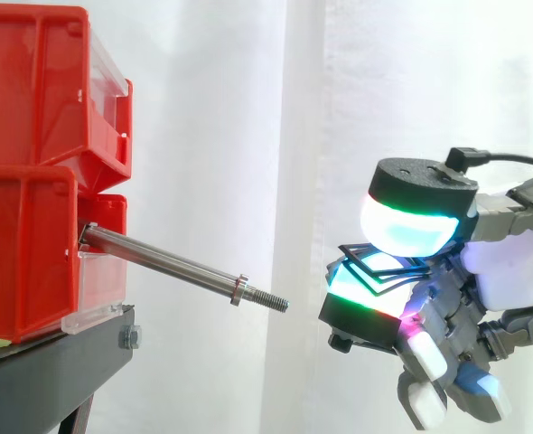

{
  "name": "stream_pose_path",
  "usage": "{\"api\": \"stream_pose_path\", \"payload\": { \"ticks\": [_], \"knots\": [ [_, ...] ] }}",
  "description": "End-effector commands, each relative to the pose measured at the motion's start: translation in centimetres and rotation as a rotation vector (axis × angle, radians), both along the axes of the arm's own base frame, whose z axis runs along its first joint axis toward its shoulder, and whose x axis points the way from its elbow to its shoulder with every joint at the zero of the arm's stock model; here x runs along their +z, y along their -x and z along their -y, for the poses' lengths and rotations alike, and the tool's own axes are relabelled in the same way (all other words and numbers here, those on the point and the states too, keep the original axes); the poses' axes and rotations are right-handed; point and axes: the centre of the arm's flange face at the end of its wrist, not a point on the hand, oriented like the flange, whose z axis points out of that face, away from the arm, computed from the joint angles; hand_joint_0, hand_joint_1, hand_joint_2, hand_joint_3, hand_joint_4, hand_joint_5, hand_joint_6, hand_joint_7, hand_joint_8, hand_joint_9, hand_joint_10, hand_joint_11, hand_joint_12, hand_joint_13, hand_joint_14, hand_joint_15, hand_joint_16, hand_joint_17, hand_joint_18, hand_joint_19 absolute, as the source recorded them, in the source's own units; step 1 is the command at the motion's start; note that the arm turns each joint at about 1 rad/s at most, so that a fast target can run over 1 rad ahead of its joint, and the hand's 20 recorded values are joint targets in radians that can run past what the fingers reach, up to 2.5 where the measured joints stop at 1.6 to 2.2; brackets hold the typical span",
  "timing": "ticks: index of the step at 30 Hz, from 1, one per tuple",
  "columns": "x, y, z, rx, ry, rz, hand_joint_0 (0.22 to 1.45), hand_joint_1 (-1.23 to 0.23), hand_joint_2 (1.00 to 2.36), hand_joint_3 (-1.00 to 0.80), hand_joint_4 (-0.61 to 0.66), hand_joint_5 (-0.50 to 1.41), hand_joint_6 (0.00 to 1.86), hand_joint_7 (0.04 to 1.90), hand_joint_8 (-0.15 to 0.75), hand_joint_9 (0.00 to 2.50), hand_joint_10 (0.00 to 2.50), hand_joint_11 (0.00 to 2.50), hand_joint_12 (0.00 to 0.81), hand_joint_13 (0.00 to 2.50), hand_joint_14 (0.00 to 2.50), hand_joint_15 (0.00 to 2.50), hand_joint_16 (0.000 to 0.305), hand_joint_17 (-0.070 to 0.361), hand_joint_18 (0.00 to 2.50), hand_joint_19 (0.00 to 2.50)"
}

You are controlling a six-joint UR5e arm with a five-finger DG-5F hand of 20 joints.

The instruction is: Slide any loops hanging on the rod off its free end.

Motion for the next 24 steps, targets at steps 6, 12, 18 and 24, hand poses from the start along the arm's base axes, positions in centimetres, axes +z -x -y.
{"api": "stream_pose_path", "payload": {
  "ticks": [6, 12, 18, 24],
  "knots": [
    [0.00, 0.00, 0.00, 0.000, 0.000, 0.000, 0.58, -0.61, 1.02, -0.22, 0.17, -0.12, 0.87, 1.33, 0.355, 1.06, 0.02, 0.52, 0.383, 1.02, 0.01, 0.36, 0.058, 0.130, 1.06, 0.82],
    [0.00, 0.00, 0.00, 0.000, 0.000, 0.000, 0.59, -0.77, 1.02, -0.01, 0.15, -0.12, 0.89, 1.37, 0.386, 1.08, 0.01, 0.57, 0.420, 1.06, 0.01, 0.35, 0.066, 0.150, 1.15, 0.76],
    [0.00, 0.00, 0.00, 0.000, 0.000, 0.000, 0.60, -0.78, 1.02, -0.08, 0.14, -0.14, 0.90, 1.33, 0.346, 1.06, 0.02, 0.57, 0.395, 1.03, 0.01, 0.36, 0.061, 0.137, 1.10, 0.79],
    [0.00, 0.00, -0.02, 0.002, 0.000, 0.000, 0.57, -0.69, 1.02, -0.20, 0.17, -0.10, 0.88, 1.43, 0.325, 1.21, 0.02, 0.57, 0.357, 1.06, 0.01, 0.36, 0.057, 0.128, 1.09, 0.83]
  ]
}}
